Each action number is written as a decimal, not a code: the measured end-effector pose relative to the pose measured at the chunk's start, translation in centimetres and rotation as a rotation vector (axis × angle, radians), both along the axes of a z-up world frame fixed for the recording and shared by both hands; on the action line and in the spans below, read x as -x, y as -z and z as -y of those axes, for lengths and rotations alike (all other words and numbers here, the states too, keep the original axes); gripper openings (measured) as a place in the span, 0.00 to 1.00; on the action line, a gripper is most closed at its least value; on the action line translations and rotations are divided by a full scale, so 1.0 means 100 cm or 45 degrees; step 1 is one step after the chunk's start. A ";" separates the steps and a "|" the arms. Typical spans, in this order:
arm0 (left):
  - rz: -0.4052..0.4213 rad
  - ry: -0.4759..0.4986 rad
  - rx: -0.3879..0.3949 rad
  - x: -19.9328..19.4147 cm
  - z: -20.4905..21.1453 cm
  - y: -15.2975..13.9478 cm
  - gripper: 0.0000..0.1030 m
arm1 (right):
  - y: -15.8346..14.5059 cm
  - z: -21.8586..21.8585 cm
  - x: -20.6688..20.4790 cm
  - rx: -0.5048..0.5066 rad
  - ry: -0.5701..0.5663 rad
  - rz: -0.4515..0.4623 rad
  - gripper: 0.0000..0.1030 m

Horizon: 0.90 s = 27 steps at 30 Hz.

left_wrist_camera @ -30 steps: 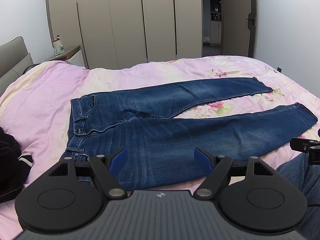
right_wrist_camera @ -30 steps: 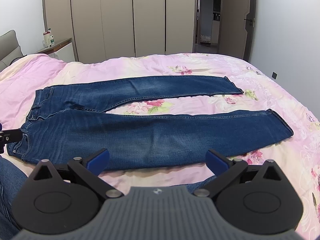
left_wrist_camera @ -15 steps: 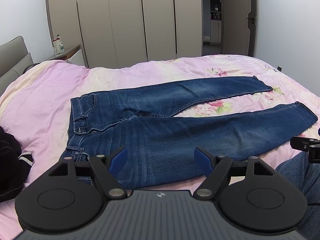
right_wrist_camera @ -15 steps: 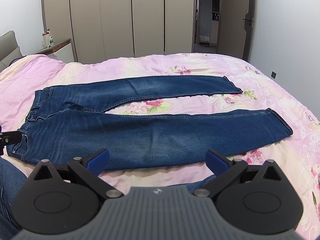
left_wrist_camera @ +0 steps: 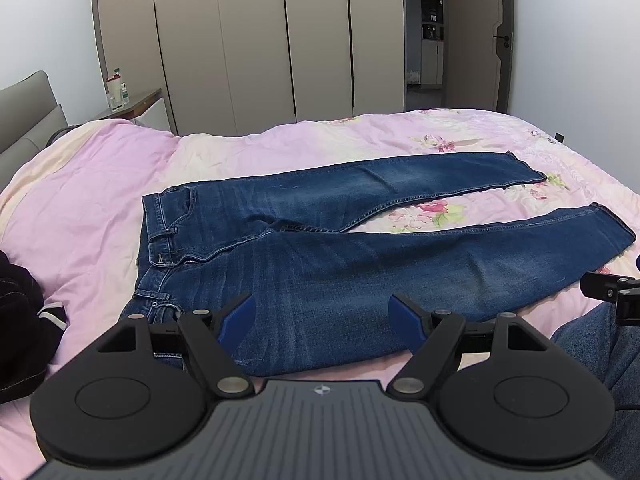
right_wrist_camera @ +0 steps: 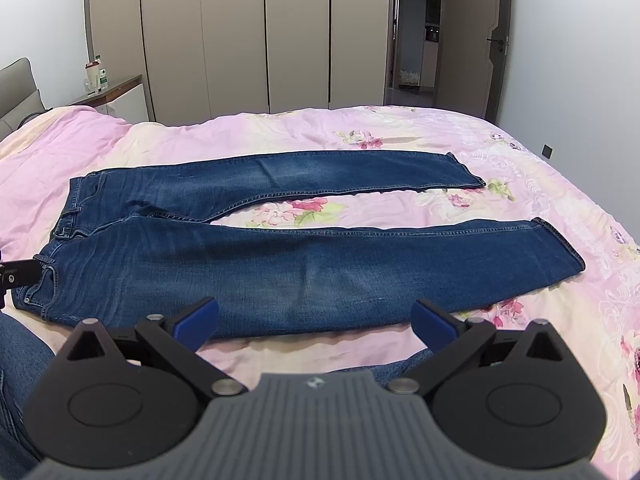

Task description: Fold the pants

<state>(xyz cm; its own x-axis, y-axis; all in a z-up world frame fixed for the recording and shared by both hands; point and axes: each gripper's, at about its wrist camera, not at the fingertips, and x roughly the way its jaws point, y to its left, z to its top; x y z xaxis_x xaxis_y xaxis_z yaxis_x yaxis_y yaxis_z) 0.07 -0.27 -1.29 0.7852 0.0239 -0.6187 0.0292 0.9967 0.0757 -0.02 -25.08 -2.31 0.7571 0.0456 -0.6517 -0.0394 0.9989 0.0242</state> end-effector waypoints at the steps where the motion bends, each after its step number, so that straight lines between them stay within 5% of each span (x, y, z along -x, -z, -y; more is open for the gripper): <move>1: 0.000 0.001 0.001 0.000 0.000 0.000 0.86 | 0.000 0.000 0.000 0.000 0.000 0.002 0.95; 27: -0.003 -0.001 0.000 0.002 -0.001 0.000 0.86 | 0.001 -0.002 0.002 0.004 -0.007 0.001 0.95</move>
